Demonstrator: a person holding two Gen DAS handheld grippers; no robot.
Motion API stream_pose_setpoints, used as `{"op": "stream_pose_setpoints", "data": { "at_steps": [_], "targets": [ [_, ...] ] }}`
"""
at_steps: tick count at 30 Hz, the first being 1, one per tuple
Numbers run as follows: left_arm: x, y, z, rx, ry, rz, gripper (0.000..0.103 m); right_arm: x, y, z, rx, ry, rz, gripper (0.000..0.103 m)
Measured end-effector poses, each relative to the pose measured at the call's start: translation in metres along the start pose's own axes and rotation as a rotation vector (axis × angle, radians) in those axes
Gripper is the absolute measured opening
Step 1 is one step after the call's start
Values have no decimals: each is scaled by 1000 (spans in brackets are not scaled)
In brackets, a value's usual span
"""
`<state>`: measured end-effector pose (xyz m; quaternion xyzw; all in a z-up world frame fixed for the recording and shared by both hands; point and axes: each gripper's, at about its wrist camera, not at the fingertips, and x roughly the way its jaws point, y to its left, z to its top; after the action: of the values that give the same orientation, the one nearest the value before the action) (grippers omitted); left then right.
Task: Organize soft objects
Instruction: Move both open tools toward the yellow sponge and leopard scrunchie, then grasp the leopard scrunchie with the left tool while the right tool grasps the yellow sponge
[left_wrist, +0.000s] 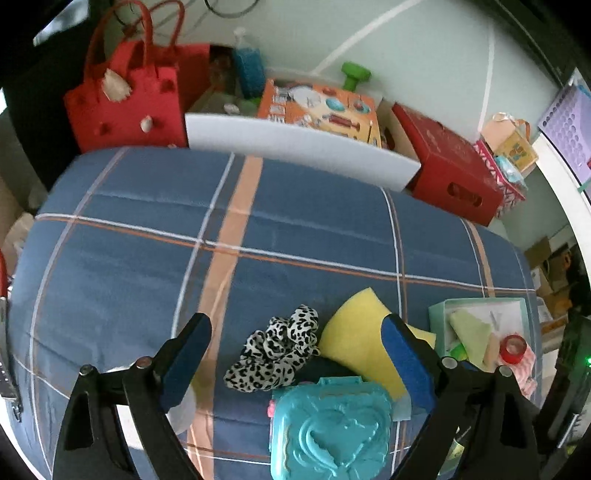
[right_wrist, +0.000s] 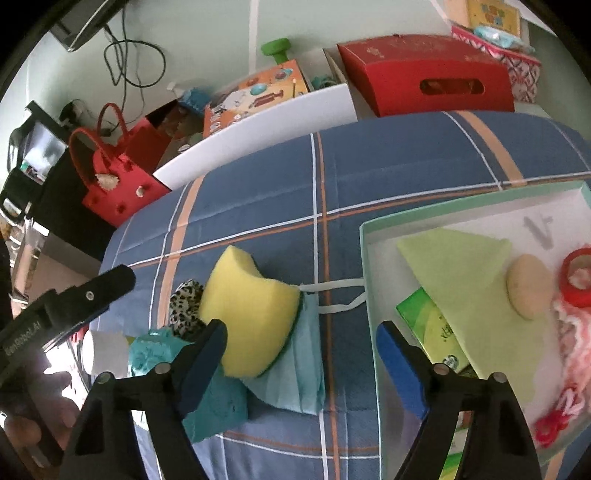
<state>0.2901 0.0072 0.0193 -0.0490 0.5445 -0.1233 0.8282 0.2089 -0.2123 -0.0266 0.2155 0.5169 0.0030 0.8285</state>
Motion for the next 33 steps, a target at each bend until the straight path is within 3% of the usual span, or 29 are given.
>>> {"op": "stream_pose_setpoints", "data": {
  "at_steps": [5,10,15,21,27,33],
  "targets": [
    [21,4,4,-11,63,-23,83,11,1,2,13,20,12,79],
    [30,-5,6,44,88,24,79,22,0,1,19,43,18,73],
    [42,-17,7,97,123,33,66,27,1,0,17,52,34,69],
    [60,-15,2,78,176,4,56,29,1,-1,16,56,36,69],
    [70,-10,-1,30,195,-10,56,29,4,-1,6,58,22,68],
    [72,-6,-2,9,185,-14,55,29,10,-1,-12,59,26,61]
  ]
}}
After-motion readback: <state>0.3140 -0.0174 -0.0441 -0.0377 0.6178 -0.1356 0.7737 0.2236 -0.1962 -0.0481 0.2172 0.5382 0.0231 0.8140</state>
